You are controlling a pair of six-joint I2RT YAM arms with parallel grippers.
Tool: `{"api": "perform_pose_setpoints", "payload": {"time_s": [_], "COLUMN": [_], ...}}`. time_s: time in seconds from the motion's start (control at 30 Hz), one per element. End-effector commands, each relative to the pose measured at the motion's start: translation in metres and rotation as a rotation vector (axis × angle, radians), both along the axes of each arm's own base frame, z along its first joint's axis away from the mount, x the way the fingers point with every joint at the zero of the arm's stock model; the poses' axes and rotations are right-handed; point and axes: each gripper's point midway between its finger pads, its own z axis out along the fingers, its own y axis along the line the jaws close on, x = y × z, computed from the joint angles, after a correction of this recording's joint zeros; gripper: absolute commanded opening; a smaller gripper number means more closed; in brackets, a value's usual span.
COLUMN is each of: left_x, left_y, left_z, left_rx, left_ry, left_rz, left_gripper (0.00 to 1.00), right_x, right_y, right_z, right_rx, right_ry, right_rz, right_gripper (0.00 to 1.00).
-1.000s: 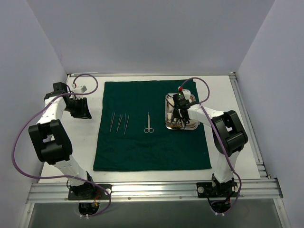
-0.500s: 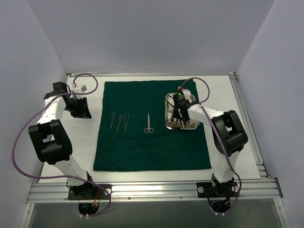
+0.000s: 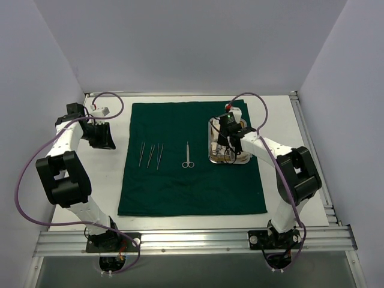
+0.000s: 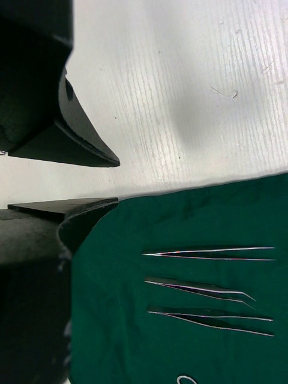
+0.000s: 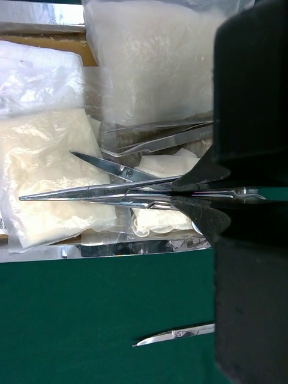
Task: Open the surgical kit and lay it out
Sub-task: Pick up the medical item from the container, then place the medical item in the surgical kit.
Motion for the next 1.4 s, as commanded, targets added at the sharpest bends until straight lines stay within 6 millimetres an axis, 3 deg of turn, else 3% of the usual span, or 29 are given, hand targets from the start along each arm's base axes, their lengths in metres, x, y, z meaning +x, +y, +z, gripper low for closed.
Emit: {"api": "perform_pose_setpoints", "payload": {"time_s": [0.0,0.1,0.23,0.3,0.43,0.53,0.6,0.83,1.37], "left_x": [0.009,0.008,0.007,0.007,0.006,0.007,0.006,0.004,0.005], "left_y": [0.001,0.0,0.0,-0.001,-0.002,-0.002,-0.002,-0.003,-0.004], "left_z": [0.029,0.029,0.028,0.028,0.027,0.027,0.026,0.024,0.022], "left_rx": [-0.001,-0.002,-0.006,-0.008,-0.013,-0.016,-0.015,-0.016,-0.023], "left_ry": [-0.084,-0.082,-0.077,-0.078,-0.076,-0.079,-0.076,-0.072,-0.069], "left_rz": [-0.012,-0.014,-0.012,-0.011,-0.012,-0.015,-0.015,-0.019,-0.022], "left_gripper": [0.36,0.36,0.36,0.36,0.36,0.36,0.36,0.36,0.36], "right_x": [0.004,0.004,-0.003,-0.007,-0.011,-0.013,-0.012,-0.017,-0.032], "right_y": [0.002,0.015,0.06,0.077,0.106,0.113,0.119,0.107,0.094], "right_z": [0.026,0.035,0.053,0.053,0.032,0.008,0.003,-0.033,-0.045], "right_rx": [0.001,0.015,0.045,0.069,0.102,0.096,0.091,-0.015,-0.052], "right_ry": [-0.052,-0.073,-0.123,-0.126,-0.101,-0.052,-0.042,0.037,0.071], "right_rz": [0.006,0.031,0.095,0.106,0.123,0.133,0.144,0.134,0.072], "right_gripper": [0.0,0.0,0.0,0.0,0.0,0.0,0.0,0.0,0.0]}}
